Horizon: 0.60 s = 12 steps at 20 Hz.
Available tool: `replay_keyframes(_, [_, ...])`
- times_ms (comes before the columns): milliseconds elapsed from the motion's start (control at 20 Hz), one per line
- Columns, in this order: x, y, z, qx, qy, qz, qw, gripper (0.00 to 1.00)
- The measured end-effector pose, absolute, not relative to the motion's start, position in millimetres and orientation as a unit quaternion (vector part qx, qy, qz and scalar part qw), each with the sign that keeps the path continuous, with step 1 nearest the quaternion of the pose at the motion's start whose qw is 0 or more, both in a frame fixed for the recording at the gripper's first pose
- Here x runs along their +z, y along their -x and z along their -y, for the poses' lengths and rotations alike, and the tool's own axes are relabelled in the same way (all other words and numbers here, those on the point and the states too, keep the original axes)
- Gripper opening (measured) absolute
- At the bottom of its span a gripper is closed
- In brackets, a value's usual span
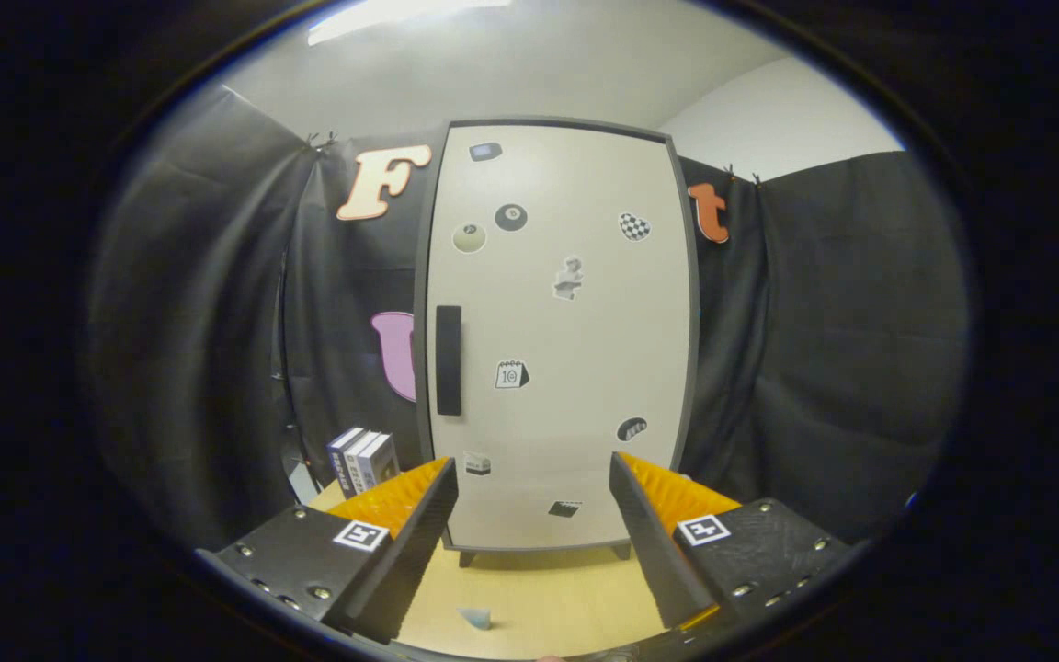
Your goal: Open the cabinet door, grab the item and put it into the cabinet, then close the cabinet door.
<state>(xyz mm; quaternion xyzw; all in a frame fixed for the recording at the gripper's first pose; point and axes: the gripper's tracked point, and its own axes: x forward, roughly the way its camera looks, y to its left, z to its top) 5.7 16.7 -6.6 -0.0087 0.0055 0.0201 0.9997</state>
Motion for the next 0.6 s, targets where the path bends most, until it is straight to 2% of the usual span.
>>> replay_keyframes(300, [-11, -27, -42, 0.052, 0.007, -0.016, 0.999, 0.98])
replay_keyframes(600, [-13, -83, -95, 0.097, 0.009, -0.027, 0.995, 0.98])
